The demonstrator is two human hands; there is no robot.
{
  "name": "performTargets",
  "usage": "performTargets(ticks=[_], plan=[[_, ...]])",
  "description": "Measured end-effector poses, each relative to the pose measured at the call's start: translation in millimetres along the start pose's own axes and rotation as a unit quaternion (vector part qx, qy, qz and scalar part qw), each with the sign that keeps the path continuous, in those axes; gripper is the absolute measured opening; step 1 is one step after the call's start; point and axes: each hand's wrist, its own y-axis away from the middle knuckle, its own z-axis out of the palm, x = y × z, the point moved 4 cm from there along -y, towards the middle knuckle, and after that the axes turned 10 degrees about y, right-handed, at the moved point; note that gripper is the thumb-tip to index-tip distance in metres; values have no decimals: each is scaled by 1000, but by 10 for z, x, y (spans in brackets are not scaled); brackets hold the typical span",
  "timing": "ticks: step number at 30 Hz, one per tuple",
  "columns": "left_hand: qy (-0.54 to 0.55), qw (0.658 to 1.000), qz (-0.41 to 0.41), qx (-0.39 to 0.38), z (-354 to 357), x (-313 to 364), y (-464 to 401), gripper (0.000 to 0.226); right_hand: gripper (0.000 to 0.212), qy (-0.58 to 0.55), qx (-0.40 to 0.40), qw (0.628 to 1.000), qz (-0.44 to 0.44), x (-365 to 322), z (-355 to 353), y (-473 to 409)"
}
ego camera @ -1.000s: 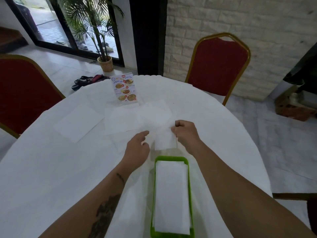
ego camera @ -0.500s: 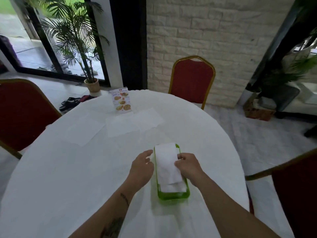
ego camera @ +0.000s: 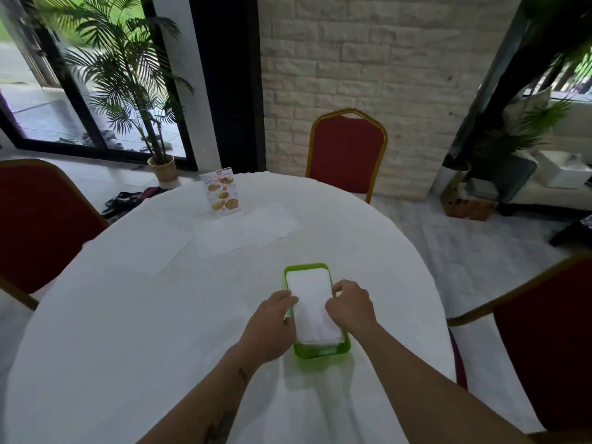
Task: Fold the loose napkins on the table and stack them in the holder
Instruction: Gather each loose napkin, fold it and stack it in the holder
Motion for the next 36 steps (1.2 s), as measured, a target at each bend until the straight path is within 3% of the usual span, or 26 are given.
performTargets(ticks=[5,7,10,13,17,22,28,36], plan=[[-68,996,49,-29,66,40,-25,49,42,154,86,973,-152,-78,28,25],[-98,992,60,-47,99,44,-35,48,38,232,62,945,-224,-100,129,71],[-122,988,68,-63,117,42,-46,44,35,324,14,911,-253,-61,241,88],[-70,994,78,-39,59,69,-118,36,36,289,18,922,-256,-118,148,-28],[48,997,35,55,-158,-26,-378,32,33,169,15,957,-234,-293,-35,-415],[81,989,-27,123,-488,-155,-847,34,31,27,-14,982,-188,-571,-118,-1040],[53,987,-93,119,-622,-486,-1453,41,44,8,-50,987,-150,-760,59,-1818],[-112,981,-159,7,-324,-1003,-2137,64,59,20,-67,993,-93,-794,455,-2750]])
